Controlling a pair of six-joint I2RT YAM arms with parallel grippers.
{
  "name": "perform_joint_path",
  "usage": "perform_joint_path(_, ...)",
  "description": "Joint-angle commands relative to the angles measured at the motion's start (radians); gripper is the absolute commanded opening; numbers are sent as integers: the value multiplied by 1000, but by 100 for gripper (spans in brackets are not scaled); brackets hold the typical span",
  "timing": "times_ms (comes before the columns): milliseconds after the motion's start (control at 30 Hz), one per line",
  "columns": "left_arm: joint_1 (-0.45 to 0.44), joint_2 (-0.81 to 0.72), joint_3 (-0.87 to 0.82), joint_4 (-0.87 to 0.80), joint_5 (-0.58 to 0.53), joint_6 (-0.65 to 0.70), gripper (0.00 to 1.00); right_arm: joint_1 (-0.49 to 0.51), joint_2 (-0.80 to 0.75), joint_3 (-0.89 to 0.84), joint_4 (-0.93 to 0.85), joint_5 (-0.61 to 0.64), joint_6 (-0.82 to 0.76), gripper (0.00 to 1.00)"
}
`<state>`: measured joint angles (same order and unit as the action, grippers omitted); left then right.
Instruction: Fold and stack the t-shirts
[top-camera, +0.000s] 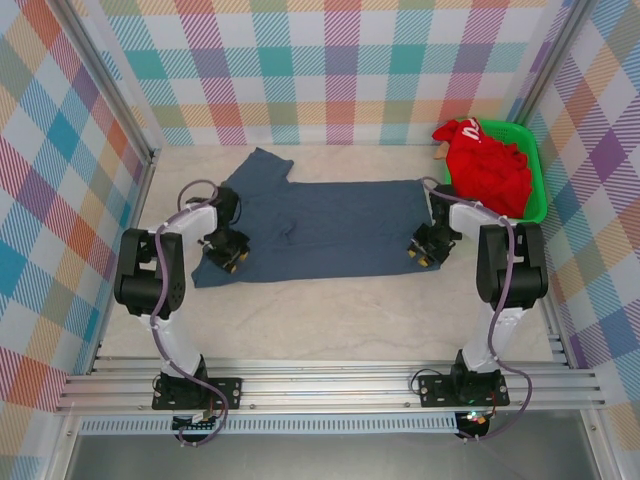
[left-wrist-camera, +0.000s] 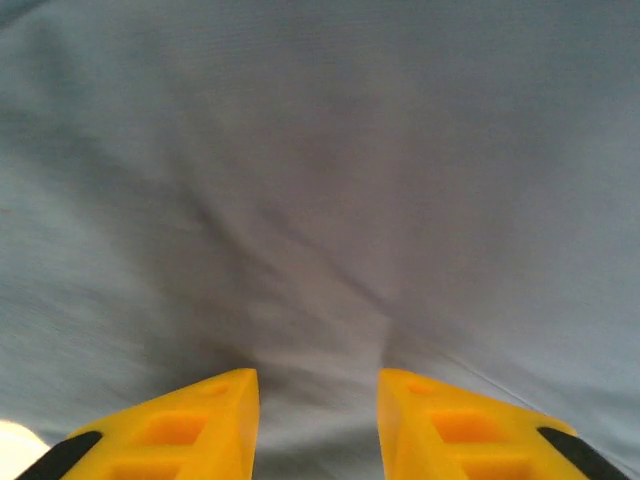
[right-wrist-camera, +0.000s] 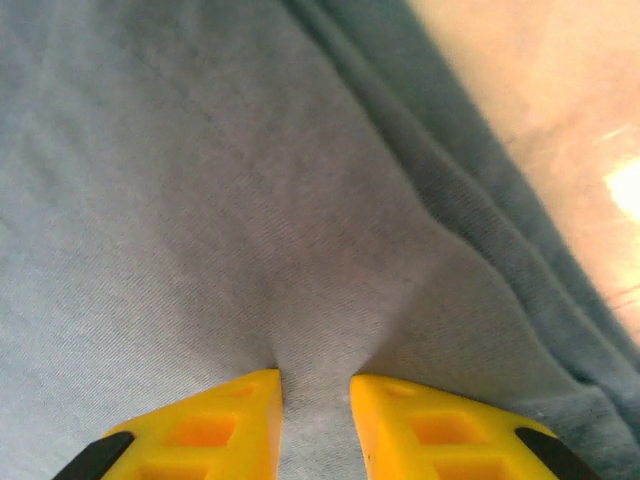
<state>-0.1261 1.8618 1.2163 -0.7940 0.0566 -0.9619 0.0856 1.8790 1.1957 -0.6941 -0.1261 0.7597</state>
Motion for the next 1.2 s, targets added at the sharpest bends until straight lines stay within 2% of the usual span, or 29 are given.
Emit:
perform_joint_path(0, 27, 6, -6, 4, -81, -49, 32, -2, 31, 6, -86, 67, 56, 28)
perform_joint_path(200, 38, -7, -41, -82, -170, 36, 29, 6, 37, -23, -216, 93, 89, 23)
perform_joint_path(333, 35, -115, -147, -95, -234, 52, 29, 36, -22, -106, -248, 95, 133, 23)
perform_joint_path(600, 22, -312, -322, -161, -236, 24, 30, 82, -135, -268, -303, 36, 197, 25)
perform_joint_path(767, 8, -369, -402, -179, -226, -29, 30, 121, -171, -285, -333, 57, 205, 26)
perform_joint_path(900, 0, -444, -362, -156, -241, -59, 30, 123, -146, -248, -341, 103, 189, 27)
perform_joint_path(1000, -7, -485, -251, -134, -253, -50, 32, 124, -173, -211, -347, 133, 173, 29)
perform_joint_path(1167, -2, -325, -108, -68, -156, 23, 33, 123, -230, -169, -339, 144, 135, 36)
